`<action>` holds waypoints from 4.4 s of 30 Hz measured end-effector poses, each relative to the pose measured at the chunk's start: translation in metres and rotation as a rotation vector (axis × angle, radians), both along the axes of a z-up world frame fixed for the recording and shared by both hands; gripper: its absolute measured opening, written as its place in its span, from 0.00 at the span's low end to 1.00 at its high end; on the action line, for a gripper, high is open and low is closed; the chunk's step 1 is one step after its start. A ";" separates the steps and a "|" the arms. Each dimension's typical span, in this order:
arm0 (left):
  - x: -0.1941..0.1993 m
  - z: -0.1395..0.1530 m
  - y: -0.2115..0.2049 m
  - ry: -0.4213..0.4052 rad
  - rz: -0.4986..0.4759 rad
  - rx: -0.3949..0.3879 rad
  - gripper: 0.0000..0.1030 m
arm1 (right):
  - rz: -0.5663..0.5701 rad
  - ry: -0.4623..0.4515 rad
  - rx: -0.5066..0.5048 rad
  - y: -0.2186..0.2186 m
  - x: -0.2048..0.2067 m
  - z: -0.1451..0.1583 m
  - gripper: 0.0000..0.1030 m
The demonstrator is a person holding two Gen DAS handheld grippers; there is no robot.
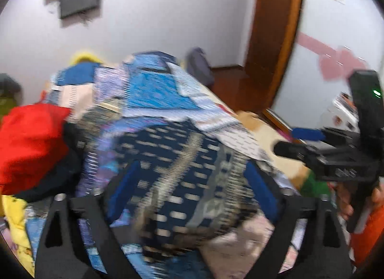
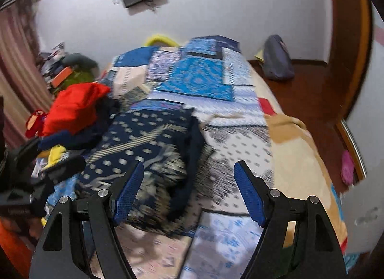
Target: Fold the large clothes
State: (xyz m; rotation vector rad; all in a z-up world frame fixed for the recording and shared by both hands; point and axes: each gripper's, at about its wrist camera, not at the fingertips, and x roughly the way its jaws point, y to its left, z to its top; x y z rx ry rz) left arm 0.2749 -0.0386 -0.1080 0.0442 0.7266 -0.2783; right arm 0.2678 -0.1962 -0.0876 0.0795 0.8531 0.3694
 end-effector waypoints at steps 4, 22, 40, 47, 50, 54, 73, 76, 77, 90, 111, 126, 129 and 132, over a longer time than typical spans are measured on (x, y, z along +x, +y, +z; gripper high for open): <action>0.018 -0.025 0.025 0.075 0.076 0.050 0.91 | 0.068 0.044 0.028 0.024 0.011 -0.016 0.72; -0.013 -0.096 0.056 0.286 0.066 -0.081 0.92 | 0.094 0.260 -0.067 0.006 0.000 -0.087 0.74; 0.028 -0.048 0.089 0.239 0.132 -0.109 0.92 | 0.152 0.138 0.047 0.026 0.031 -0.034 0.74; 0.069 -0.083 0.100 0.381 0.162 -0.338 0.92 | 0.108 0.317 0.124 0.020 0.074 -0.086 0.74; 0.081 -0.103 0.104 0.447 0.153 -0.455 0.92 | 0.097 0.420 0.215 0.009 0.086 -0.115 0.74; 0.094 -0.122 0.109 0.499 0.138 -0.553 0.96 | 0.100 0.507 0.315 0.001 0.095 -0.135 0.84; 0.100 -0.131 0.100 0.617 0.072 -0.668 0.72 | 0.212 0.571 0.471 0.022 0.105 -0.130 0.40; 0.088 -0.113 0.098 0.580 0.054 -0.635 0.65 | 0.228 0.553 0.442 0.028 0.096 -0.111 0.33; 0.086 -0.107 0.097 0.565 0.048 -0.632 0.63 | 0.233 0.545 0.433 0.031 0.095 -0.105 0.32; 0.055 0.063 0.168 0.160 0.021 -0.568 0.61 | 0.359 0.212 0.418 0.120 0.102 0.054 0.31; 0.139 0.020 0.418 0.184 0.301 -0.455 0.63 | 0.508 0.254 0.318 0.369 0.203 -0.005 0.32; 0.144 0.003 0.412 0.143 0.433 -0.217 0.77 | 0.400 0.167 0.007 0.337 0.188 0.007 0.58; 0.124 0.020 0.402 0.104 0.455 -0.158 0.77 | 0.382 0.110 -0.026 0.327 0.170 0.026 0.58; 0.095 0.046 0.387 0.050 0.463 -0.103 0.77 | 0.381 0.069 0.007 0.313 0.152 0.047 0.58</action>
